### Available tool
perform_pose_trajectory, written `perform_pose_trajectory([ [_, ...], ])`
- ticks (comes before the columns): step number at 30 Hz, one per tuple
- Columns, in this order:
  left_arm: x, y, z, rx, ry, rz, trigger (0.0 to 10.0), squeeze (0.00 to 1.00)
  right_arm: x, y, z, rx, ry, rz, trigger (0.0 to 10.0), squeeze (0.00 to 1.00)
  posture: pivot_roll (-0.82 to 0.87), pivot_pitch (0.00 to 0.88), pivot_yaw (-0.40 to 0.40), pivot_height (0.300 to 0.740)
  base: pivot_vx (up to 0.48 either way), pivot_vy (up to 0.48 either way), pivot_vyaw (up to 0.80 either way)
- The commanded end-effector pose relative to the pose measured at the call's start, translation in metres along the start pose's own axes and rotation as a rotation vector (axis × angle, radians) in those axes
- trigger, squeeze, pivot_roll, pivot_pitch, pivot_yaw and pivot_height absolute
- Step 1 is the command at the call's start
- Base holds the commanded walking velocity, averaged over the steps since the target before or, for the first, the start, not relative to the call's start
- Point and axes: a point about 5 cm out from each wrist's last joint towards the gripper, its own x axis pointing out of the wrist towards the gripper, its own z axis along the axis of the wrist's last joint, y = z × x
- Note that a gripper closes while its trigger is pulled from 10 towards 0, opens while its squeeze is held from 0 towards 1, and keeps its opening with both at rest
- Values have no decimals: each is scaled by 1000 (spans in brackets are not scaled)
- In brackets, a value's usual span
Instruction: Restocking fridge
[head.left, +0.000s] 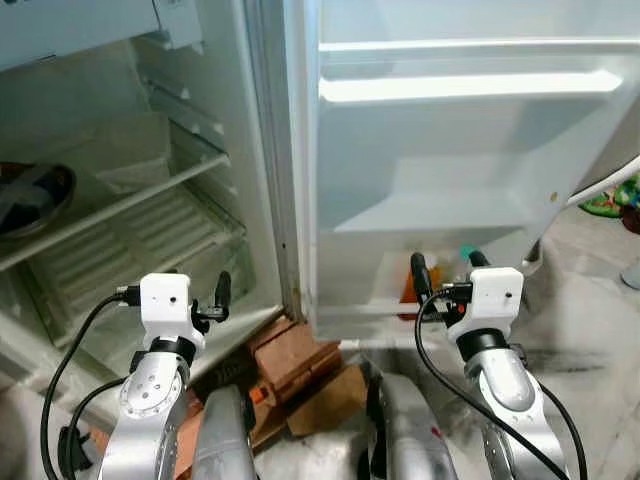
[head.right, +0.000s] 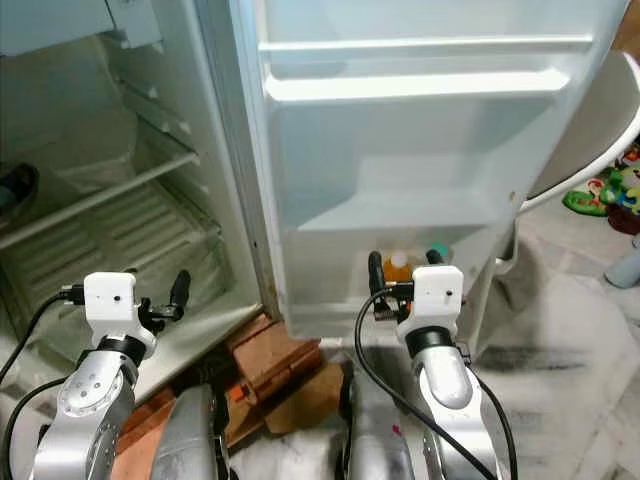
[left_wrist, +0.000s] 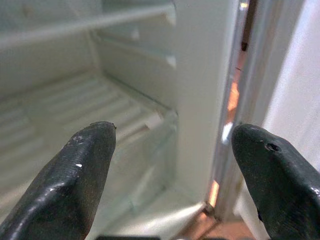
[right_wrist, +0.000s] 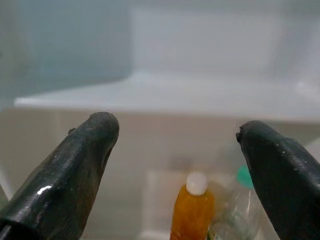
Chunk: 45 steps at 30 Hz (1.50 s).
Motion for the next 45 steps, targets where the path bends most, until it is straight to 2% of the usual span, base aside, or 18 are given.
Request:
perform_pose_trajectory([
  [1,2,0,-1,6,1,13,10000,0,2,0,10,-5,-29,6,10000,0,59,0,4,658,0,0,0],
  [6,3,-3,0,4,2,2,10000,0,1,-2,10,-10,-23,8,10000,0,57,0,2,687,0,0,0],
  [11,5,-3,0,7,5,10,10000,0,1,8,7,-9,-5,55,10000,0,59,0,-1,716,0,0,0],
  [15,6,-1,-1,3,10,15,10000,0,1,10,4,-2,12,61,10000,0,61,0,-2,739,0,0,0],
  [23,8,-1,1,7,8,12,10000,0,-1,5,-7,28,83,28,10000,0,60,0,-5,740,0,0,-50],
  [33,9,-2,1,10,16,9,10000,0,-1,7,-15,45,143,22,10000,0,61,0,-2,740,0,0,-299],
  [45,12,-3,1,13,19,9,10000,0,2,9,-17,39,157,31,10000,0,61,0,-4,740,-314,0,0],
])
